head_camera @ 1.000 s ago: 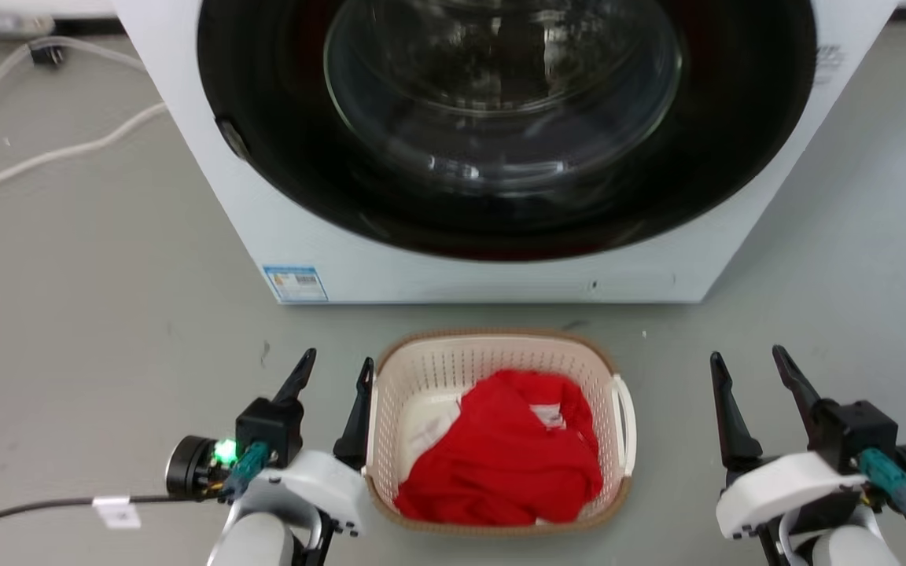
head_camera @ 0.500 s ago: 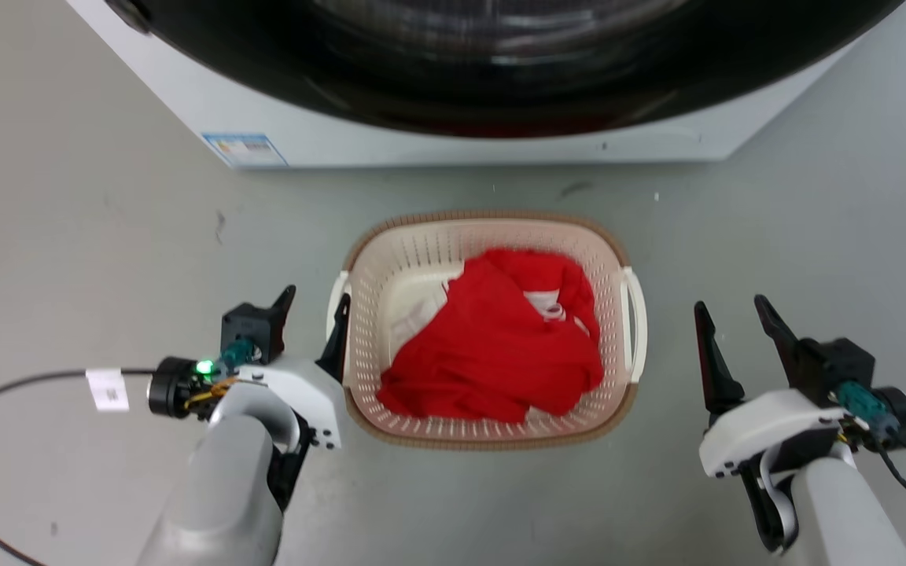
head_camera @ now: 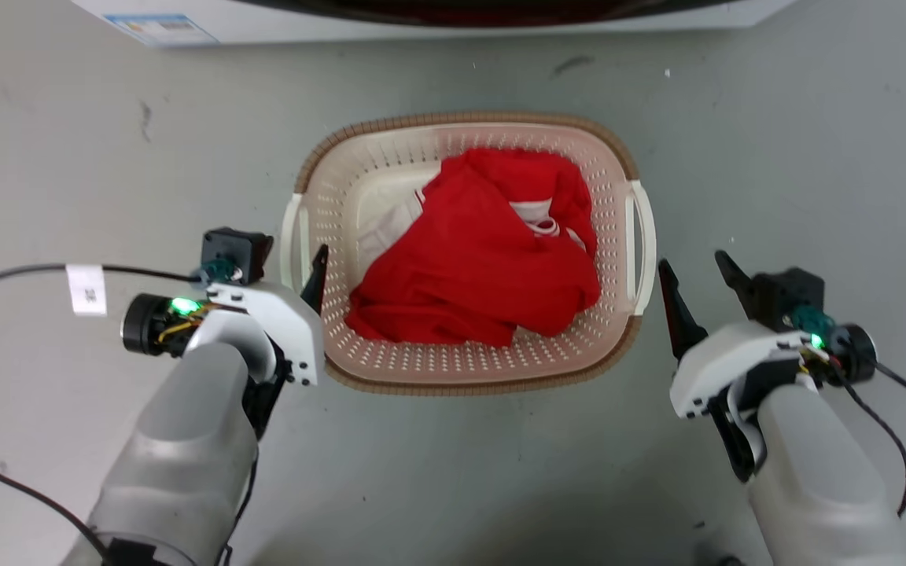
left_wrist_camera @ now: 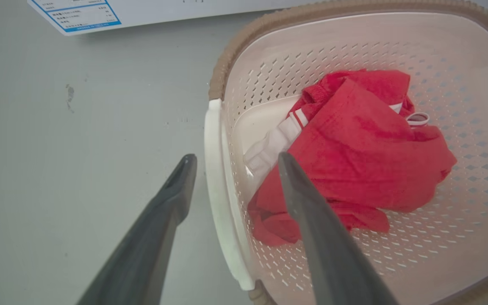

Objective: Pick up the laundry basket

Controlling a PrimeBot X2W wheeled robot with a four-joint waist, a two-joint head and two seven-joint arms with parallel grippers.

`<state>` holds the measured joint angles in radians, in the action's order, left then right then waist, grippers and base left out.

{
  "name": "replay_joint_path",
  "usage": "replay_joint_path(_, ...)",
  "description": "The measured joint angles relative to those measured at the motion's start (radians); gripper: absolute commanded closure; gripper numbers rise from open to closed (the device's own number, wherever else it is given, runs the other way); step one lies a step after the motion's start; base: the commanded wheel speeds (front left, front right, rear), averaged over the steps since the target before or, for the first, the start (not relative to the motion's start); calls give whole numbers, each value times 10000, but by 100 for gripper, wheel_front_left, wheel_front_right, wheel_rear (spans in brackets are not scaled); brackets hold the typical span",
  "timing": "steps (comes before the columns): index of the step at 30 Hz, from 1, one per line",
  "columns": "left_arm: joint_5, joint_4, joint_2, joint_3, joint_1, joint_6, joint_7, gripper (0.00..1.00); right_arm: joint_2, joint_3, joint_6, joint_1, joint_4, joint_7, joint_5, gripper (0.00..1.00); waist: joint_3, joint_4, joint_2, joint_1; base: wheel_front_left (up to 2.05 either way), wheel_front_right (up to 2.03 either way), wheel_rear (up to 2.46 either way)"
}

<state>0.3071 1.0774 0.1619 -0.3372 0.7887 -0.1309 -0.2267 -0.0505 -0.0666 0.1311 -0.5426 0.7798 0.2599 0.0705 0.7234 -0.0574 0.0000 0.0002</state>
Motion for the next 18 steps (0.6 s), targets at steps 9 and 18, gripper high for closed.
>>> replay_joint_path(9,1363,529,217,-1191,1355,0,725,0,-4,-731,0,-2394,2667,33,238,0,1035,-53,0,-1,0,0,0)
replay_joint_path(18,2516,721,268,-2046,1988,0,1484,0,2,-1778,0,-3663,4138,-518,1170,0,1387,95,1,-1,0,0,0)
